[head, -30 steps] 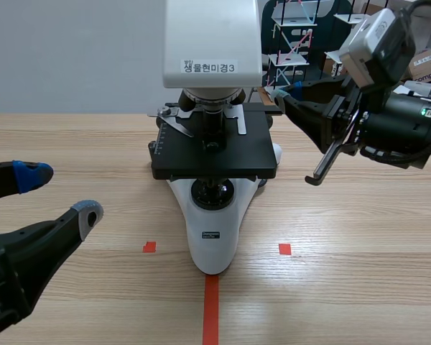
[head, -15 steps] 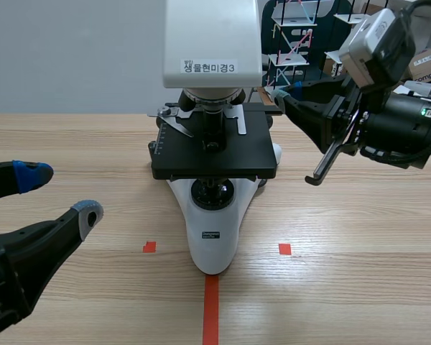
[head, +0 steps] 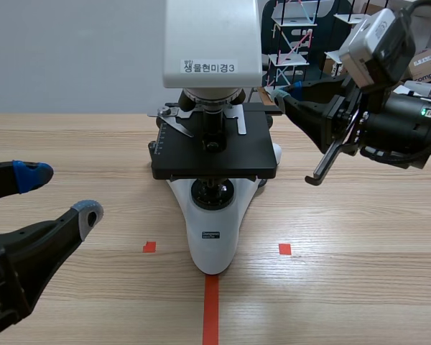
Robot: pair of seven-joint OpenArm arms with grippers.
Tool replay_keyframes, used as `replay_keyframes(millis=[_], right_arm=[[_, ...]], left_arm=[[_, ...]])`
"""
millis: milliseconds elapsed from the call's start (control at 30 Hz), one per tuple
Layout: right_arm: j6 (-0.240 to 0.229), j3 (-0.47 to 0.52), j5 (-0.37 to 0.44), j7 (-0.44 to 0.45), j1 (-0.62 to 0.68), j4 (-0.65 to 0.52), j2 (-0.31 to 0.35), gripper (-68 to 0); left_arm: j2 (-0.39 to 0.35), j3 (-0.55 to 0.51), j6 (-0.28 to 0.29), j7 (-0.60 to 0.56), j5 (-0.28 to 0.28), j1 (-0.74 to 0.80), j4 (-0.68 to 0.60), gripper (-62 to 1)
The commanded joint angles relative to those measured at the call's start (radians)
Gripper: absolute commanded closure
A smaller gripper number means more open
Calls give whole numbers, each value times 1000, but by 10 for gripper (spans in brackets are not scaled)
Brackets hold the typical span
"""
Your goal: Point at the revolving nosepiece
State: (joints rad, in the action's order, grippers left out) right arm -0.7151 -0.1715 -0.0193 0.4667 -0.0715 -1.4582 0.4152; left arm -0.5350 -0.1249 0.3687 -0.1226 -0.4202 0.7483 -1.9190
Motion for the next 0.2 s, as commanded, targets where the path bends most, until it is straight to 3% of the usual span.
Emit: replay_keyframes(millis=[0,167], right_arm=[[4,12,11,15,-20,-10,3,2],[4,12,11,15,-20,-10,3,2]], left_arm=[[0,1,1,-11,-6,2,-6,-478],[0,1,1,-11,-6,2,-6,-478]])
